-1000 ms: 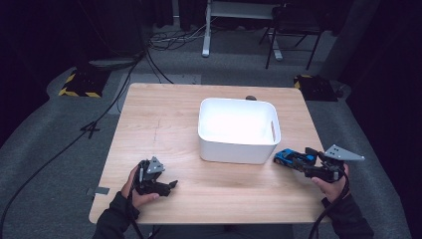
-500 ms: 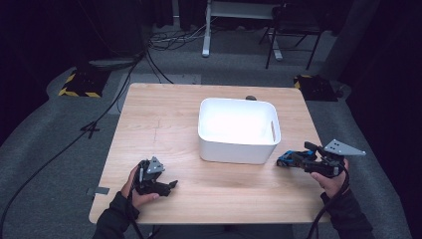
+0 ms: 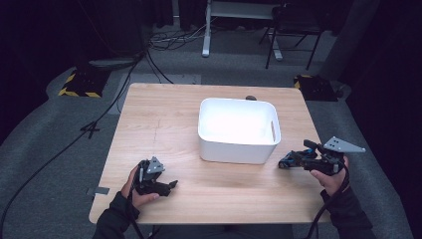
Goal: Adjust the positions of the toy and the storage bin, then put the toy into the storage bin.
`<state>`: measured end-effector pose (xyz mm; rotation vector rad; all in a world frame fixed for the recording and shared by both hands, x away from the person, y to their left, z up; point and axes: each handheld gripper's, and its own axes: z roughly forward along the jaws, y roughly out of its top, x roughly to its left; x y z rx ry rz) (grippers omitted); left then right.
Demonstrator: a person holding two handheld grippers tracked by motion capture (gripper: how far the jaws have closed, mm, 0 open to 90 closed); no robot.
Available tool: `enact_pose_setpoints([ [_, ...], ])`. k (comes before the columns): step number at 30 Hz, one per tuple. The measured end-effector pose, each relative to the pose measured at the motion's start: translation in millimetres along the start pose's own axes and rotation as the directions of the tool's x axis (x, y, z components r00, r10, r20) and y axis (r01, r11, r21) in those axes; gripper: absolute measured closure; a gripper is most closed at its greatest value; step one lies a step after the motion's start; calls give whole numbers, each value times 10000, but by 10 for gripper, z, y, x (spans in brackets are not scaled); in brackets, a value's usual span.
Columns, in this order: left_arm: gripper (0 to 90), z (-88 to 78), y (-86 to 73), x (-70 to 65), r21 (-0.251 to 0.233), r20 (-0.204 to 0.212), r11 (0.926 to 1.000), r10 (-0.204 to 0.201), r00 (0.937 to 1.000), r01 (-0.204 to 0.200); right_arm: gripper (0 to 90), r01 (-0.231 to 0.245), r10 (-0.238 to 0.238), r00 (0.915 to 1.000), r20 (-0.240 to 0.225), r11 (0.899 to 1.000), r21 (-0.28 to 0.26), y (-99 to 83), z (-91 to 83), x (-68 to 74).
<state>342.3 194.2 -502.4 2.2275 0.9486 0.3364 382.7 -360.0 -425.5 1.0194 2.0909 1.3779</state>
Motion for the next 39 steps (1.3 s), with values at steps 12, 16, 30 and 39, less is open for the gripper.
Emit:
enact_pose_setpoints([
  [12,151,2,0,0,-44,-59,10000,15,10000,-15,244,-110,110,9999,-8,9999,-41,86,-19,-30],
  [16,150,3,3,0,-23,-27,10000,-5,10000,5,243,-94,94,9999,40,10000,17,128,-17,-44],
  [30,151,4,3,-3,-36,-41,10000,-26,10000,26,243,104,-101,9999,97,9997,-215,359,-39,-20],
  [39,151,4,3,-2,-21,-34,10000,-26,10000,26,243,400,-396,9991,122,9989,-265,580,-88,7],
])
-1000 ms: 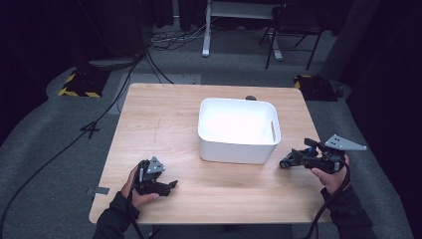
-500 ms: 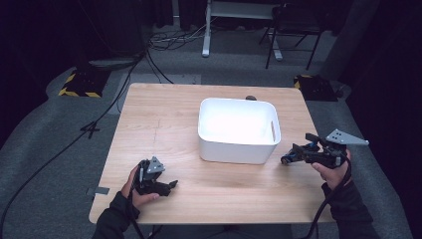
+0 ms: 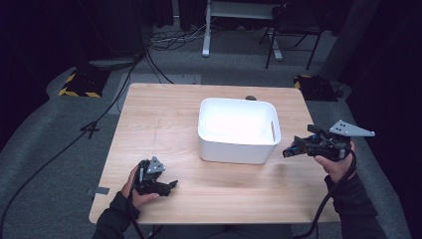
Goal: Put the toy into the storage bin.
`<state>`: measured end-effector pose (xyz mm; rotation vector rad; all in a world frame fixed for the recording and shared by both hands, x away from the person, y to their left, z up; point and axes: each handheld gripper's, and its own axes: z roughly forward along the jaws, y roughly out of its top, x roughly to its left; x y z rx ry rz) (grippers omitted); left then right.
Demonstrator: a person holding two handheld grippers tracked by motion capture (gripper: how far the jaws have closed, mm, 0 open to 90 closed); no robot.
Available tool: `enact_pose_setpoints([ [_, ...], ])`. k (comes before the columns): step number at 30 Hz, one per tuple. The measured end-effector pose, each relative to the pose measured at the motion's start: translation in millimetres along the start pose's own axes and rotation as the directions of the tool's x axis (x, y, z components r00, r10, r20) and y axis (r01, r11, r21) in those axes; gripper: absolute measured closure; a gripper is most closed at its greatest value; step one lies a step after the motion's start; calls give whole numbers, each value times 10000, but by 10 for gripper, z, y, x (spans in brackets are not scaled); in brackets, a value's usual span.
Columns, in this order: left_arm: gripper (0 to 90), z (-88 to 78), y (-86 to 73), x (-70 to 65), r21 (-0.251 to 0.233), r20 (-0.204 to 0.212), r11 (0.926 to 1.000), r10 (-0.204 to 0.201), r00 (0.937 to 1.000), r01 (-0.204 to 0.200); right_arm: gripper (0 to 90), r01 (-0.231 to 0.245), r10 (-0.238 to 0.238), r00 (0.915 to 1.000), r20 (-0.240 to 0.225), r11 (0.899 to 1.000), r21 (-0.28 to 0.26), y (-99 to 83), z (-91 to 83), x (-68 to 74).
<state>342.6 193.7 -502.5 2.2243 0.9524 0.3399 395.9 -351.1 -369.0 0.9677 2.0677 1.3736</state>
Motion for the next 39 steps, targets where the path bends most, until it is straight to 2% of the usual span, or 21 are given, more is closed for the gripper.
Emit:
enact_pose_setpoints([
  [10,151,2,1,-1,-16,-16,10000,-15,10000,15,243,116,-116,9999,16,9997,-236,199,-29,6],
  [23,151,3,2,-1,-32,-84,10000,-11,10000,11,243,348,-339,9993,160,9977,-590,569,-110,-30],
  [39,150,3,3,-1,16,-32,10000,-48,10000,48,243,704,-702,9975,50,9942,-807,867,-69,63],
])
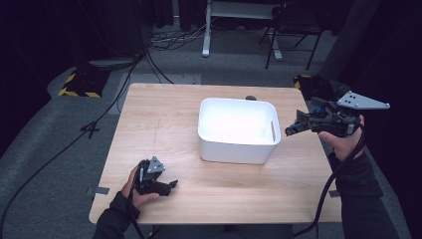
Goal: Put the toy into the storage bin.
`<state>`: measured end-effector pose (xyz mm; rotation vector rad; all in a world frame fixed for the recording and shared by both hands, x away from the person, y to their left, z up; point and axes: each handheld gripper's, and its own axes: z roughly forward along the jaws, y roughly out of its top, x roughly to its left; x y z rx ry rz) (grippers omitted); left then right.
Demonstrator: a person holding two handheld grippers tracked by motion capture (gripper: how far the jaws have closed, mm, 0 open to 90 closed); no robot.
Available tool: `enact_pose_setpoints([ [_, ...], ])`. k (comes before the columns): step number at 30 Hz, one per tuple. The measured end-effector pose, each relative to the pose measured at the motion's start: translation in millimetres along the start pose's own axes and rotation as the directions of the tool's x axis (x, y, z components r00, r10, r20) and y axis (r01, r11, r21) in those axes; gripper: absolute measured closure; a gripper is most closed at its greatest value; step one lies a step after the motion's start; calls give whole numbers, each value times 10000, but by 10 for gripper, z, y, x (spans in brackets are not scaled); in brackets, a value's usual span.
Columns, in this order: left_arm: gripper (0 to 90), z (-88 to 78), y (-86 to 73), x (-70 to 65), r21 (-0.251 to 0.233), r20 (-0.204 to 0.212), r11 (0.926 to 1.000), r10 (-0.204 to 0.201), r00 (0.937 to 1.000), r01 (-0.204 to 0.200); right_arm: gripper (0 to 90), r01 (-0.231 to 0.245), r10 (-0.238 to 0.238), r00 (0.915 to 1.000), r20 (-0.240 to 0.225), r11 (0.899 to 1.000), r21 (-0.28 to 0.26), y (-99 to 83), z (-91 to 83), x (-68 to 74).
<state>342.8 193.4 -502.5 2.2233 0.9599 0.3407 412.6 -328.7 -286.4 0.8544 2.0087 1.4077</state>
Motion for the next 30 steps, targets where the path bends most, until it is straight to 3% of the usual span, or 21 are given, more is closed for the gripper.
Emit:
enact_pose_setpoints([
  [14,150,1,0,1,-38,-39,10000,42,10000,-42,243,462,-464,9988,-167,9988,-137,214,-16,60],
  [30,150,-1,1,-1,-23,-67,10000,26,10000,-26,243,541,-545,9958,-731,9985,-71,365,168,200],
])
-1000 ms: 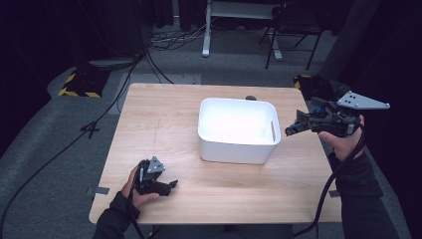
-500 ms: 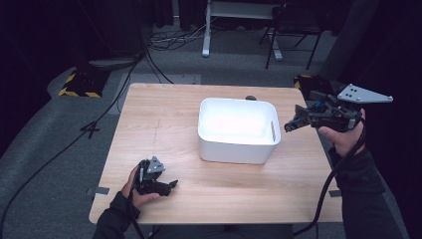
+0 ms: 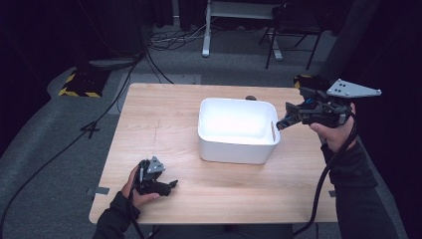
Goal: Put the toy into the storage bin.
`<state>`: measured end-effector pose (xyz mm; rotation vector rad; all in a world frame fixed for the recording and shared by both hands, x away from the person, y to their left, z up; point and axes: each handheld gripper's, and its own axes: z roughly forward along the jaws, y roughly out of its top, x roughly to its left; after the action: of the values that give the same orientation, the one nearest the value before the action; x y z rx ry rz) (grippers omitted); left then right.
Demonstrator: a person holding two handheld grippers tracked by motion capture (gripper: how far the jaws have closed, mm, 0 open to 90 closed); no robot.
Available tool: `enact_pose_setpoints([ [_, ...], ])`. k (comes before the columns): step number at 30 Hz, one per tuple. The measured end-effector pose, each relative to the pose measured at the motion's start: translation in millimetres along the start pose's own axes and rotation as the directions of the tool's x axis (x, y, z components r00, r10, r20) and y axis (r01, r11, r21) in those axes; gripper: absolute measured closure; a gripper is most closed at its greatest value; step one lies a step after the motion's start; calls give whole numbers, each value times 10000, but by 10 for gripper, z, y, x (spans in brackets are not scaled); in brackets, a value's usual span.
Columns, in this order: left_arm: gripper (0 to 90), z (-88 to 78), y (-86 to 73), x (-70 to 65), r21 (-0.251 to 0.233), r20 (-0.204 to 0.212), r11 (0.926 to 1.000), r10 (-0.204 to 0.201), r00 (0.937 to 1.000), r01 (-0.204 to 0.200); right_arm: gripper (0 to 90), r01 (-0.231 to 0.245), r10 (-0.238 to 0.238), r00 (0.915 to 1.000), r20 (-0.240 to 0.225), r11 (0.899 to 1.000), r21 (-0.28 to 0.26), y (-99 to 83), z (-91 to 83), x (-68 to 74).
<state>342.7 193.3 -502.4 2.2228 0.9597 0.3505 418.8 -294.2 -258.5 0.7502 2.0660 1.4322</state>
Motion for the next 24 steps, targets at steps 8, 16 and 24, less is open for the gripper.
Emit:
enact_pose_setpoints([
  [8,151,0,0,-1,4,16,10000,-10,10000,10,243,193,-190,9993,-337,9998,97,47,155,97],
  [16,150,0,0,-1,3,8,10000,-9,10000,9,243,171,-158,9979,-631,9997,199,47,317,151],
  [24,151,1,0,1,7,23,10000,10,10000,-10,243,200,-164,9958,-906,9990,390,18,488,202],
])
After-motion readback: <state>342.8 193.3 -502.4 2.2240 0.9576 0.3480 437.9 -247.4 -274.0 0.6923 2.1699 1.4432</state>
